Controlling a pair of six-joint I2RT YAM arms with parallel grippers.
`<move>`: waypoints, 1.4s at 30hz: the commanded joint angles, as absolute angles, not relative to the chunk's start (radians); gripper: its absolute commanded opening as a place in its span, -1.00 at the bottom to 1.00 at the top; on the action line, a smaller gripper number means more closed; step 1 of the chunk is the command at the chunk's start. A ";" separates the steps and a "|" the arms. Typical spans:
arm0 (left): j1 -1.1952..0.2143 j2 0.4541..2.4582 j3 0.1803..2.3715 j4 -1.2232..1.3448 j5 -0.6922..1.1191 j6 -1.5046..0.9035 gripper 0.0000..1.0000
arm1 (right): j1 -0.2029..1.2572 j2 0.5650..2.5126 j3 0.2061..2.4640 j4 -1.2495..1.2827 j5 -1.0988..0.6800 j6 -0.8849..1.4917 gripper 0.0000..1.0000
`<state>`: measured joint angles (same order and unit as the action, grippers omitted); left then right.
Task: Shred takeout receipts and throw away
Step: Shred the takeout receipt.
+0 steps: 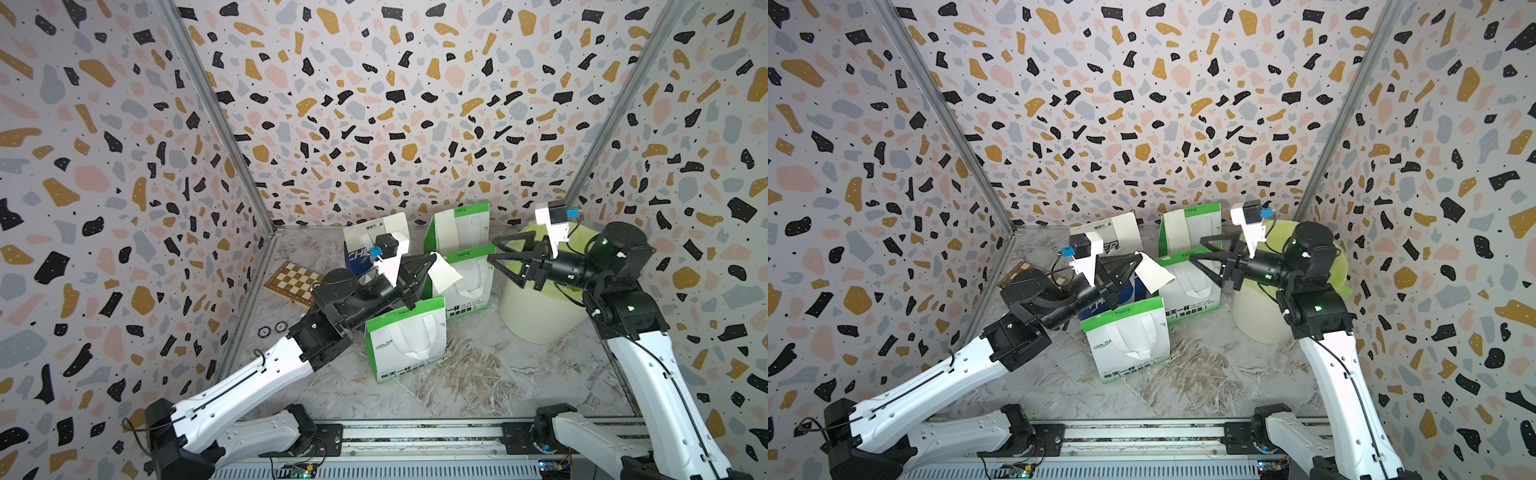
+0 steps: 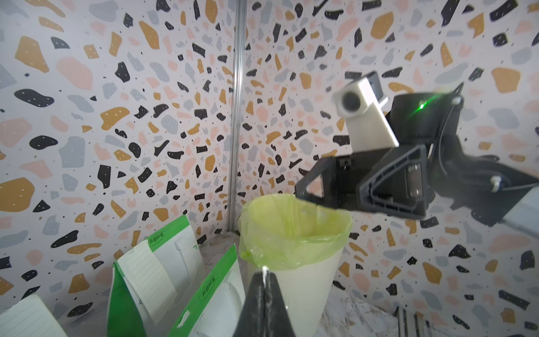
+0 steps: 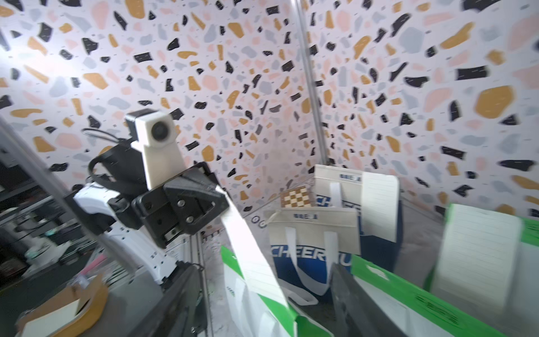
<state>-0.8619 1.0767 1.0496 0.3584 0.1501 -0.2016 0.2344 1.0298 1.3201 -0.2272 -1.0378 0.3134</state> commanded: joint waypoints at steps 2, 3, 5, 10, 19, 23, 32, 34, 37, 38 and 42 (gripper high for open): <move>-0.845 1.068 1.029 0.536 0.200 -0.320 -1.00 | 0.347 1.045 1.263 -0.136 -1.005 0.322 0.46; -0.845 1.068 1.028 0.545 0.205 -0.331 -1.00 | 0.367 1.052 1.254 -0.113 -0.999 0.332 0.45; -0.843 1.065 1.022 0.560 0.213 -0.349 -1.00 | 0.398 1.065 1.251 -0.082 -0.984 0.343 0.46; -0.842 1.060 1.002 0.605 0.213 -0.384 -1.00 | 0.452 1.092 1.268 -0.037 -0.967 0.350 0.35; -0.842 1.060 0.985 0.632 0.201 -0.397 -1.00 | 0.501 1.091 1.271 -0.008 -0.971 0.359 -1.00; -0.840 1.047 0.997 0.590 0.201 -0.379 -1.00 | 0.508 1.095 1.299 -0.089 -0.943 0.323 -1.00; -0.836 0.970 1.263 -0.077 0.212 0.137 1.00 | 0.510 1.126 1.457 -0.475 -0.800 0.075 -1.00; -0.830 0.996 1.371 -0.259 0.254 0.252 1.00 | 0.511 1.138 1.478 -0.521 -0.817 0.042 -1.00; -0.821 1.072 1.550 -0.533 0.360 0.409 1.00 | 0.516 1.144 1.488 -0.558 -0.841 0.012 -1.00; -0.819 1.103 1.603 -0.617 0.388 0.448 1.00 | 0.521 1.145 1.488 -0.564 -0.845 0.007 -1.00; -0.813 1.212 1.741 -0.847 0.461 0.558 0.78 | 0.543 1.153 1.506 -0.608 -0.848 -0.020 -1.00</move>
